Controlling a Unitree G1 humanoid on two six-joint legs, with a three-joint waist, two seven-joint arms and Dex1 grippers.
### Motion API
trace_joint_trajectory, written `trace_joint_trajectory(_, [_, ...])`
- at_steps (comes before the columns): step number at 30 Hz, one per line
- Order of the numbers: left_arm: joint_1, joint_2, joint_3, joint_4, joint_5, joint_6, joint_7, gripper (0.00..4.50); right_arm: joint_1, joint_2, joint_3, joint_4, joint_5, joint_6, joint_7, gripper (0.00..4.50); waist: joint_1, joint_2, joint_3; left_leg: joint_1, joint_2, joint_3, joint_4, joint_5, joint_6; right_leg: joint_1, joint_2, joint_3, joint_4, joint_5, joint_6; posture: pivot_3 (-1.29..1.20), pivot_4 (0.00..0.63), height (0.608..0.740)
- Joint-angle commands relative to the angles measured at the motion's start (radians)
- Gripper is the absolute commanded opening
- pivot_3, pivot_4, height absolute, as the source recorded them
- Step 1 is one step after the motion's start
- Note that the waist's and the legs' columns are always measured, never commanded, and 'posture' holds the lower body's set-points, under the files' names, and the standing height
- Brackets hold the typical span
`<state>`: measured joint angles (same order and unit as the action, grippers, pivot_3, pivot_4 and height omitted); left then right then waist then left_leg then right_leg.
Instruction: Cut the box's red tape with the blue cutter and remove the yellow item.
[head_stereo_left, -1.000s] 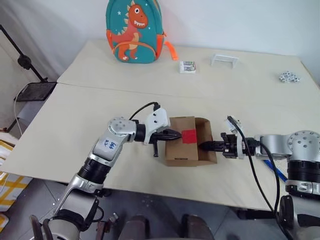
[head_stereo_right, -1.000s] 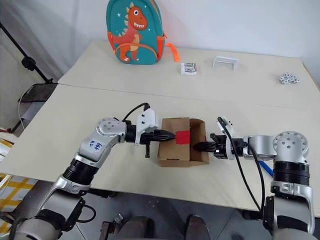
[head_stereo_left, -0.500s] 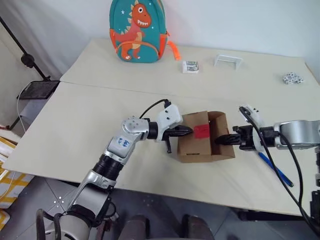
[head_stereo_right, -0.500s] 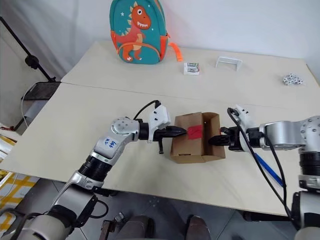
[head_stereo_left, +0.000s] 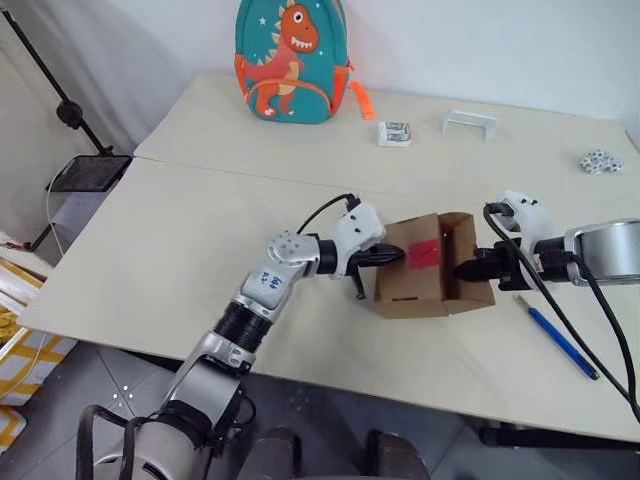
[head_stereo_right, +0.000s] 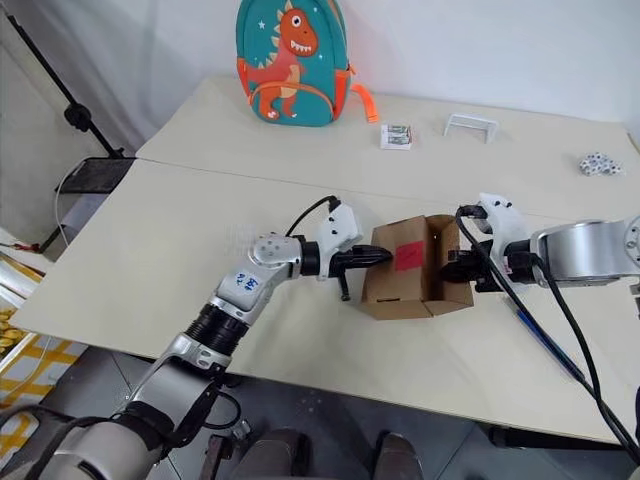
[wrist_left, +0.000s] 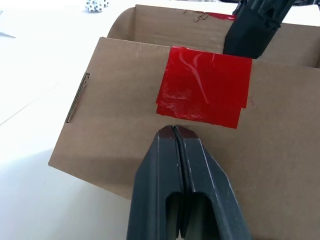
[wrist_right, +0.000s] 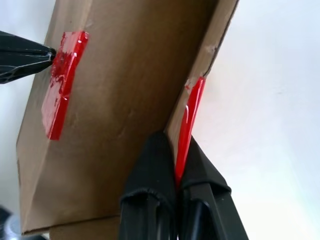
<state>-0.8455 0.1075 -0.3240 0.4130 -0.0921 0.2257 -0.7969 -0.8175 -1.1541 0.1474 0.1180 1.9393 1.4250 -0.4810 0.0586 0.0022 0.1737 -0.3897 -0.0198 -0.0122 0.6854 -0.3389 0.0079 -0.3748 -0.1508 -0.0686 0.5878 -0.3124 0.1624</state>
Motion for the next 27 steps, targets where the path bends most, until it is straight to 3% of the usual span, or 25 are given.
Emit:
trace_joint_trajectory(1, [0.035,-0.026,-0.071,0.12,0.074,0.013,0.005,0.0,-0.085,-0.045,-0.024,-0.04,0.033,-0.042,-0.058,0.02,0.002,0.0,0.0,0.0,0.0,-0.001,0.0,0.0,0.0,0.0,0.0,-0.001,-0.001,0.0,0.0,0.0,0.15,0.74])
trace_joint_trajectory(20, [-0.003,-0.156,-0.042,0.272,0.084,-0.084,0.055,0.0,-0.153,-0.076,0.032,-0.163,0.033,-0.054,-0.122,0.02,0.025,0.0,0.0,-0.002,-0.001,-0.002,0.001,0.0,0.001,0.002,-0.001,-0.007,-0.002,0.002,0.0,0.0,0.15,0.74])
trace_joint_trajectory(27, [-0.028,-0.192,-0.014,0.334,0.106,-0.13,0.058,0.0,-0.086,-0.085,0.046,-0.25,0.033,-0.102,-0.106,0.02,0.023,-0.001,0.0,-0.005,-0.001,-0.003,0.0,0.0,0.001,-0.001,-0.001,-0.01,-0.001,0.002,0.001,0.0,0.15,0.74])
